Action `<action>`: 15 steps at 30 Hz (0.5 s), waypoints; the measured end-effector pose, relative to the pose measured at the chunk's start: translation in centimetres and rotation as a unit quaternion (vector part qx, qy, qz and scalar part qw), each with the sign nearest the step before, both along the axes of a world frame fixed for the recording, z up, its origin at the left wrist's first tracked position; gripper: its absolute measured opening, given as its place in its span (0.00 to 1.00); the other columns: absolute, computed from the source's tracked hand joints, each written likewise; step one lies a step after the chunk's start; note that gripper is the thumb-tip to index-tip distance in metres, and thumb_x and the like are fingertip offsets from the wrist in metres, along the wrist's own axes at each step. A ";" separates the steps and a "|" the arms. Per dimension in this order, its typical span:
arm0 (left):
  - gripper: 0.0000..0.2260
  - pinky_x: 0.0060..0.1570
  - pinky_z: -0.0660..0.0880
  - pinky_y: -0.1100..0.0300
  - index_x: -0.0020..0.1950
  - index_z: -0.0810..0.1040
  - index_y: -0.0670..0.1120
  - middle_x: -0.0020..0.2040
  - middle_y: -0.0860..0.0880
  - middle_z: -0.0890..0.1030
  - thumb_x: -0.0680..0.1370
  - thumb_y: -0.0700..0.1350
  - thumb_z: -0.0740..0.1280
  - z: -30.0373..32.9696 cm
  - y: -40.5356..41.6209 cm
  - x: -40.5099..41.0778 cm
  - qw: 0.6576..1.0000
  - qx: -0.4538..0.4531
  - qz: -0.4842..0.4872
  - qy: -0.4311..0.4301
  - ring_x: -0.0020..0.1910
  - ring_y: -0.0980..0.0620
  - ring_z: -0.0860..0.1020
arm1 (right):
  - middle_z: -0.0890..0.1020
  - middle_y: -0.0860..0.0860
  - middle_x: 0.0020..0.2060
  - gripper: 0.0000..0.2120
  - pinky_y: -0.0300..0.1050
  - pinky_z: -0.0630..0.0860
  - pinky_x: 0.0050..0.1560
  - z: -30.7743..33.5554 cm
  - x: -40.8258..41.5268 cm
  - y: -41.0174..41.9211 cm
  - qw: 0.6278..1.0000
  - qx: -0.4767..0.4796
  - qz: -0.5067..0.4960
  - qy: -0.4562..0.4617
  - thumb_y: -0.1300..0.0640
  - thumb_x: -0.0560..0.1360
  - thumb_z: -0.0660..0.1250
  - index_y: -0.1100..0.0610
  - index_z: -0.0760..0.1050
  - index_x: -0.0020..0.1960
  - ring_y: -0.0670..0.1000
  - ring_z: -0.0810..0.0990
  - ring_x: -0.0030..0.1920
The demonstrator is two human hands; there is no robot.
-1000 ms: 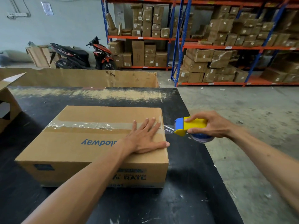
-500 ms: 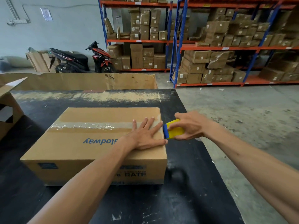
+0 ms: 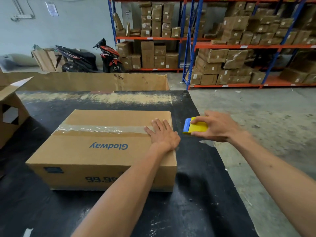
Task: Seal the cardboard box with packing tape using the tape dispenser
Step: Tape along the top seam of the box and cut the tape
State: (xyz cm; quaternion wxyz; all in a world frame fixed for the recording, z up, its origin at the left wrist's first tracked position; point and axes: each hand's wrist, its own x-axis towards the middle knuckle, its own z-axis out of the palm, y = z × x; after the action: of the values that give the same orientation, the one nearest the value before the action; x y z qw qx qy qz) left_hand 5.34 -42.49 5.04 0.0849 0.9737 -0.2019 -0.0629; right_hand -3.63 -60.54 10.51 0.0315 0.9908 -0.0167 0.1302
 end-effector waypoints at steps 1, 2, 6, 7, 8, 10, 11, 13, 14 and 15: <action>0.32 0.70 0.37 0.28 0.81 0.44 0.41 0.80 0.37 0.41 0.82 0.55 0.49 -0.1 0.3 0.2 1.000 0.000 -0.012 -0.001 0.78 0.35 0.39 | 0.74 0.47 0.42 0.24 0.46 0.72 0.41 0.0 -0.1 -0.1 1.000 0.023 -0.004 -0.014 0.28 0.69 0.65 0.36 0.76 0.61 0.54 0.78 0.45; 0.31 0.70 0.38 0.28 0.81 0.45 0.41 0.80 0.36 0.42 0.82 0.55 0.49 -0.1 0.7 0.2 1.000 -0.001 -0.024 -0.007 0.78 0.35 0.40 | 0.75 0.47 0.42 0.24 0.47 0.73 0.43 0.1 -0.1 -0.1 0.998 0.052 -0.009 -0.029 0.27 0.68 0.64 0.35 0.77 0.60 0.54 0.78 0.45; 0.30 0.72 0.41 0.31 0.81 0.47 0.44 0.81 0.39 0.45 0.82 0.55 0.51 -0.3 3.9 0.3 0.995 -0.002 -0.093 -0.028 0.79 0.38 0.43 | 0.81 0.47 0.49 0.24 0.52 0.77 0.50 1.1 -0.2 0.3 0.980 0.174 -0.010 -0.098 0.29 0.67 0.68 0.36 0.78 0.59 0.53 0.78 0.48; 0.30 0.73 0.41 0.33 0.81 0.47 0.45 0.81 0.40 0.44 0.83 0.56 0.51 -0.4 5.3 0.5 0.992 -0.004 -0.119 -0.030 0.79 0.40 0.43 | 0.82 0.46 0.51 0.23 0.53 0.77 0.51 1.4 -0.3 0.8 0.974 0.197 -0.005 -0.112 0.30 0.67 0.69 0.37 0.78 0.59 0.52 0.78 0.49; 0.30 0.74 0.40 0.35 0.82 0.47 0.47 0.81 0.42 0.44 0.83 0.56 0.52 -0.4 6.8 0.8 0.988 -0.010 -0.149 -0.030 0.80 0.42 0.43 | 0.82 0.46 0.53 0.22 0.53 0.77 0.51 1.7 -0.4 1.3 0.969 0.218 0.000 -0.119 0.32 0.68 0.71 0.37 0.78 0.59 0.52 0.78 0.50; 0.30 0.75 0.38 0.41 0.82 0.47 0.52 0.82 0.46 0.44 0.83 0.57 0.54 -0.4 10.4 1.5 0.977 -0.030 -0.210 -0.019 0.80 0.47 0.43 | 0.83 0.48 0.54 0.20 0.54 0.77 0.51 2.2 -0.6 2.9 0.961 0.248 0.011 -0.121 0.34 0.69 0.73 0.37 0.79 0.59 0.52 0.77 0.50; 0.30 0.75 0.37 0.43 0.81 0.47 0.55 0.82 0.48 0.44 0.83 0.58 0.56 -0.3 12.2 2.0 0.970 -0.039 -0.240 -0.009 0.80 0.50 0.43 | 0.83 0.48 0.53 0.19 0.54 0.77 0.52 2.4 -0.8 3.8 0.957 0.262 0.016 -0.121 0.35 0.69 0.73 0.36 0.79 0.58 0.52 0.78 0.50; 0.30 0.76 0.36 0.46 0.81 0.49 0.58 0.81 0.51 0.45 0.82 0.58 0.59 0.4 15.6 2.8 0.956 -0.046 -0.289 0.017 0.80 0.54 0.44 | 0.83 0.48 0.53 0.18 0.55 0.77 0.53 2.7 -1.1 5.7 0.950 0.290 0.029 -0.112 0.34 0.68 0.73 0.34 0.79 0.57 0.52 0.78 0.51; 0.30 0.75 0.36 0.46 0.81 0.49 0.58 0.81 0.52 0.45 0.82 0.57 0.60 0.9 17.1 3.2 0.951 -0.038 -0.306 0.029 0.79 0.55 0.44 | 0.83 0.47 0.53 0.18 0.54 0.77 0.53 2.7 -1.3 6.7 0.946 0.306 0.035 -0.104 0.34 0.68 0.73 0.34 0.79 0.57 0.51 0.78 0.51; 0.30 0.75 0.35 0.45 0.81 0.49 0.59 0.81 0.53 0.45 0.82 0.57 0.60 1.4 18.4 3.4 0.948 -0.022 -0.317 0.037 0.79 0.55 0.43 | 0.82 0.46 0.54 0.18 0.50 0.77 0.51 2.7 -1.4 7.8 0.942 0.320 0.040 -0.096 0.34 0.68 0.73 0.34 0.79 0.56 0.50 0.78 0.51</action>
State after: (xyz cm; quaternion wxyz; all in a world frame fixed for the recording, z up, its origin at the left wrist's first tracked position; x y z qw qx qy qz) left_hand 8.76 -24.14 6.43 0.0899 0.8544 -0.4980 -0.1180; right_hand -5.03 -52.74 13.19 -0.2943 0.9313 -0.0208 0.2137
